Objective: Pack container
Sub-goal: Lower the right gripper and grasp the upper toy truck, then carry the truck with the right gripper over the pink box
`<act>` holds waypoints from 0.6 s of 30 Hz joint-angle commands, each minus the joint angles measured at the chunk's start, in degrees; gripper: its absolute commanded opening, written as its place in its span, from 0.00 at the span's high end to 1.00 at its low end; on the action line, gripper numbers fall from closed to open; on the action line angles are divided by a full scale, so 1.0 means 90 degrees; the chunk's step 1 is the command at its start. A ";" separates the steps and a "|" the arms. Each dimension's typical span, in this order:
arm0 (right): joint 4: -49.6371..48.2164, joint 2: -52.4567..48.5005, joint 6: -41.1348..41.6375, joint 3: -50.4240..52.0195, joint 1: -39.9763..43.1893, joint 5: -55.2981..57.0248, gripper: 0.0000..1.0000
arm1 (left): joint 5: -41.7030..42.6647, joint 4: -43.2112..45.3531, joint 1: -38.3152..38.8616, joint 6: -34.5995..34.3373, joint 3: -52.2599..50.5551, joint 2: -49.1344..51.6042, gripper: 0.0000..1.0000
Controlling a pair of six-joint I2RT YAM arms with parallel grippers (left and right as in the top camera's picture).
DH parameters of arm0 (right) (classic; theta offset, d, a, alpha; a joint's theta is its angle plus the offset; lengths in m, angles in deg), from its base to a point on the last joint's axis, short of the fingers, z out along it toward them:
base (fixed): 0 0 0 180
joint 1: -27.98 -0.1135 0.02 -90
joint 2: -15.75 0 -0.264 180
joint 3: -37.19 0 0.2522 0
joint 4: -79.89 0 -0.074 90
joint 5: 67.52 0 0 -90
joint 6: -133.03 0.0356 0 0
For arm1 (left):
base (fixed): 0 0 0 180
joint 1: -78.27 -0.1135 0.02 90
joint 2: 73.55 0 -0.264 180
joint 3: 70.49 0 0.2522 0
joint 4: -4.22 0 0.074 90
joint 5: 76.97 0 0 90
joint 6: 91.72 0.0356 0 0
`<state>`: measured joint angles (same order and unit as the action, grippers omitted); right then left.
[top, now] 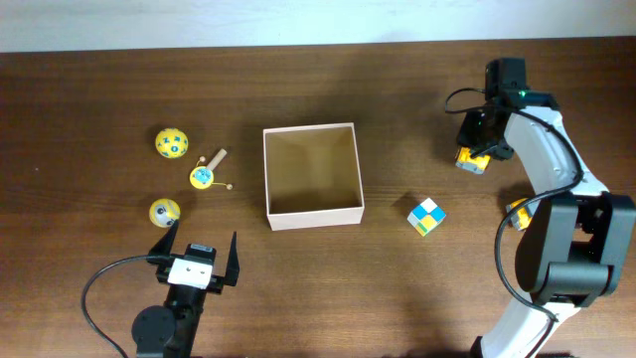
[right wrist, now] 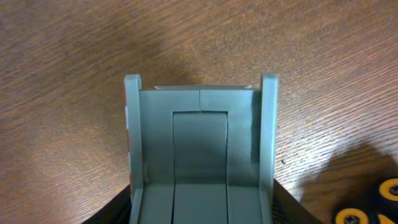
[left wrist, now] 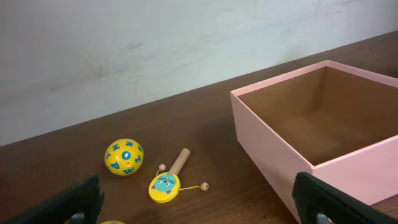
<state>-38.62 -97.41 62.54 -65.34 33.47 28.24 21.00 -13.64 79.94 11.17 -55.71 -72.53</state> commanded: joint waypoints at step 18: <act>0.1003 0.0333 -0.0814 -0.1785 -0.0126 -0.2956 0.53 | -0.0027 -0.0007 -0.0039 0.0097 -0.0039 -0.0002 0.01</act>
<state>-30.56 -97.33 56.84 -77.98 33.23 10.43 21.00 -13.64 79.94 11.17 -55.71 -72.53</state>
